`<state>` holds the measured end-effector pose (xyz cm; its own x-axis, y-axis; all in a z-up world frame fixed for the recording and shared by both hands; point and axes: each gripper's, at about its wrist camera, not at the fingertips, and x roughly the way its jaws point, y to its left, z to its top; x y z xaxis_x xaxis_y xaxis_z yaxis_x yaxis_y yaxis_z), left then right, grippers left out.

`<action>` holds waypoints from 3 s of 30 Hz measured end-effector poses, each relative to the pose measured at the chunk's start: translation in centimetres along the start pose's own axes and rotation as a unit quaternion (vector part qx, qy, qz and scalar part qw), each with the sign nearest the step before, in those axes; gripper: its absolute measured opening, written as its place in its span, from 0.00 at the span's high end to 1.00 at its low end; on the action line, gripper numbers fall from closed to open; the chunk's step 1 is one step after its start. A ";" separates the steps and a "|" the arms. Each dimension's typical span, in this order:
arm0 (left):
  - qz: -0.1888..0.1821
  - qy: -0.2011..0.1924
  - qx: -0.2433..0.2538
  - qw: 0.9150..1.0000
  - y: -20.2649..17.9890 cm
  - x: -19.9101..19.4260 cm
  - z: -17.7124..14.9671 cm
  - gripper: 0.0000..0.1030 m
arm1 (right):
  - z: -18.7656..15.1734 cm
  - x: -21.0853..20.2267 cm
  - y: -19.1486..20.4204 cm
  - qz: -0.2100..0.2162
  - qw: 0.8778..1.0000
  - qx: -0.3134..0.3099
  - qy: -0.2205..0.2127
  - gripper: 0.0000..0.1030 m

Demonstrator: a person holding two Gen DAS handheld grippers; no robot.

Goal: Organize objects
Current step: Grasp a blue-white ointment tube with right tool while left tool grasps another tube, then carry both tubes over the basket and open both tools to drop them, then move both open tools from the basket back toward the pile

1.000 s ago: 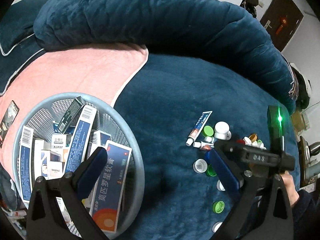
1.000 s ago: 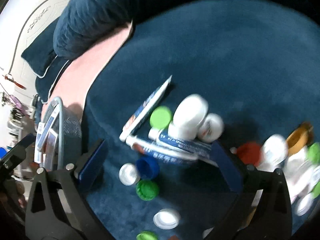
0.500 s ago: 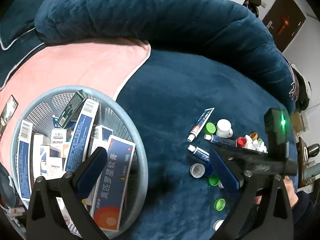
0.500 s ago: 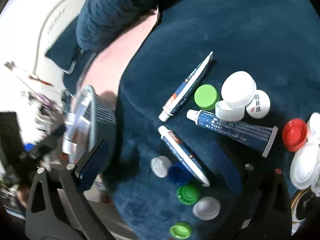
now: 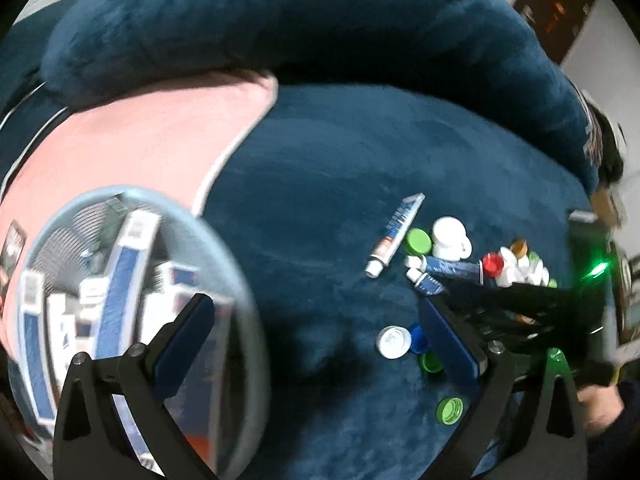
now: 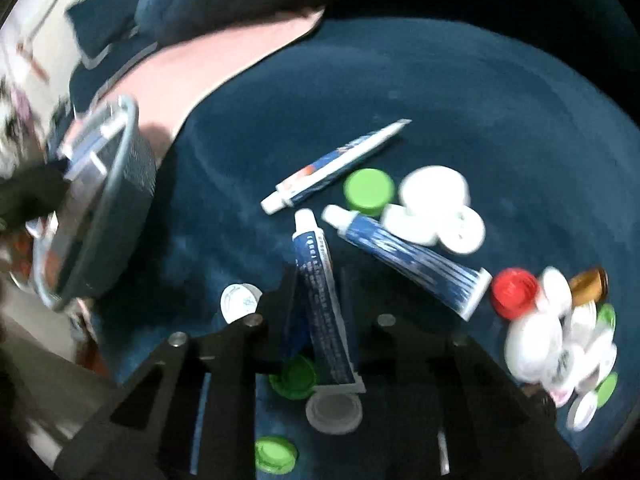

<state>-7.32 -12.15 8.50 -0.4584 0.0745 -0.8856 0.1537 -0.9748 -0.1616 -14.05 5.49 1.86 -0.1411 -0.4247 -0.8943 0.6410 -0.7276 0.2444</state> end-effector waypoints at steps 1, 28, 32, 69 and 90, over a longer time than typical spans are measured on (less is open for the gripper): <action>-0.002 0.005 0.007 1.000 -0.5 0.7 0.1 0.01 | -0.3 -0.5 -0.9 0.005 1.000 0.017 -0.004 0.81; 0.023 0.023 0.109 0.994 -6.9 11.8 1.8 0.82 | -3.8 -1.6 -5.7 0.000 0.997 0.072 0.012 0.80; 0.012 0.020 0.119 0.993 -7.4 11.8 2.2 0.79 | -4.1 -1.6 -5.6 0.002 0.996 0.083 0.015 0.79; 0.032 -0.092 -0.061 0.993 9.9 -7.4 -1.1 0.82 | 3.8 -4.0 7.0 0.141 0.985 0.083 -0.051 0.81; 0.094 -0.131 -0.170 0.972 18.6 -10.0 -4.0 0.04 | 8.5 -3.2 16.3 0.292 0.942 0.123 -0.105 0.27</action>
<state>3.69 -30.18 12.63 -0.5950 -0.1981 -0.7789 0.5169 -0.8365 -0.1821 -9.59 -9.60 11.90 0.0186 -0.8706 -0.4916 0.4651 -0.4277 0.7751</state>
